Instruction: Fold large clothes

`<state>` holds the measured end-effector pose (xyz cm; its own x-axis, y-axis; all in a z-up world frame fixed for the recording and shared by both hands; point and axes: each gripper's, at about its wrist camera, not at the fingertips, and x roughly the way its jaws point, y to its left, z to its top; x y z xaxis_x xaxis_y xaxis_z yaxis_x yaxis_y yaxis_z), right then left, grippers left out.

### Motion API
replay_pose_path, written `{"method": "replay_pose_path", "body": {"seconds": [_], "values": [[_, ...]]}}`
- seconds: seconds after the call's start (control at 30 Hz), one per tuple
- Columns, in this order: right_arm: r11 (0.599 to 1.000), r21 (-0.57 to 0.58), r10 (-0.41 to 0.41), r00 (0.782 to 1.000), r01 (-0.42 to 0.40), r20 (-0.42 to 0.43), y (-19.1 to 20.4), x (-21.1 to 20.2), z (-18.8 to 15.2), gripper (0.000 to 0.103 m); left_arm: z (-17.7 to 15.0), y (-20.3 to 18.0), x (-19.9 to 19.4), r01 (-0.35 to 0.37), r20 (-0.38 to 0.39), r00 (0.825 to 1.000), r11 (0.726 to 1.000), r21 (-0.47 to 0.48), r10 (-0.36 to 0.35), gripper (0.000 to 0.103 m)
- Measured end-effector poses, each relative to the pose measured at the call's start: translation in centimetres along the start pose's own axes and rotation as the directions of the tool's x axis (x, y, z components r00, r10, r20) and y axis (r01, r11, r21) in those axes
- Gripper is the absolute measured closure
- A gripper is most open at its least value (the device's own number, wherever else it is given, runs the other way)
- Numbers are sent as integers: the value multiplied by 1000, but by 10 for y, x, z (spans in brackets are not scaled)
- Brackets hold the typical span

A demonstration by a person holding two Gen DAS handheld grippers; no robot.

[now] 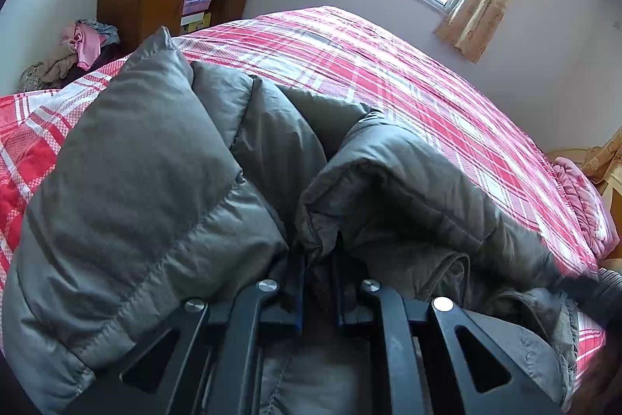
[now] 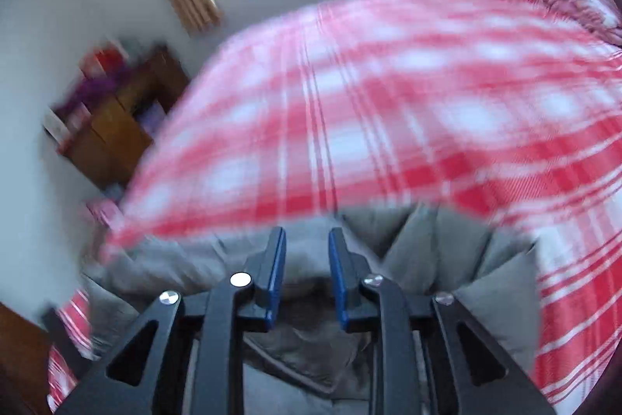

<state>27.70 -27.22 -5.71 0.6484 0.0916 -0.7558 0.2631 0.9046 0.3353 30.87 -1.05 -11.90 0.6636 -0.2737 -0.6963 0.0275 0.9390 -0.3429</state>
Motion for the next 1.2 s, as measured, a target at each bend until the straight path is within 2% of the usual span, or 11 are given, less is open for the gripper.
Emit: {"method": "replay_pose_path", "body": {"seconds": [0.07, 0.17, 0.27, 0.43, 0.47, 0.57, 0.7, 0.77, 0.9, 1.07, 1.2], "values": [[997, -69, -52, 992, 45, -116, 3, 34, -31, 78, -1, 1, -2, 18, 4, 1000, 1000, -7, -17, 90], [975, -210, -70, 997, 72, 19, 8, 31, -55, 78, -3, -1, -15, 19, -17, 1000, 1000, 9, -19, 90], [973, -213, -79, 996, 84, 30, 6, 31, -55, 78, -6, -12, -48, 21, 0, 1000, 995, 102, -21, 90], [966, -234, -96, 994, 105, 49, 11, 32, -59, 78, 23, -50, -96, 111, 85, 988, 972, 206, -131, 90], [966, -235, -96, 994, 106, 51, 11, 32, -58, 78, 41, -60, -91, 144, 65, 985, 970, 194, -159, 89], [967, -234, -94, 994, 104, 55, 11, 32, -56, 78, 71, -79, -48, 151, -39, 988, 975, 165, -147, 60], [969, -229, -86, 995, 97, 56, 11, 32, -55, 78, 58, -80, 14, 13, -137, 990, 959, 284, 27, 58], [968, -230, -86, 995, 97, 56, 11, 32, -55, 78, 34, -59, 30, 44, -176, 984, 957, 286, 7, 58], [974, -216, -58, 997, 68, 52, 8, 32, -54, 78, 20, -35, 26, 127, -100, 989, 964, 234, -106, 58], [975, -213, -54, 997, 63, 49, 8, 31, -54, 78, 20, -35, 31, 140, -98, 988, 965, 222, -120, 58], [975, -211, -56, 998, 63, 39, 8, 33, -52, 78, 20, -46, 32, 71, -78, 996, 955, 288, -50, 58]]}}
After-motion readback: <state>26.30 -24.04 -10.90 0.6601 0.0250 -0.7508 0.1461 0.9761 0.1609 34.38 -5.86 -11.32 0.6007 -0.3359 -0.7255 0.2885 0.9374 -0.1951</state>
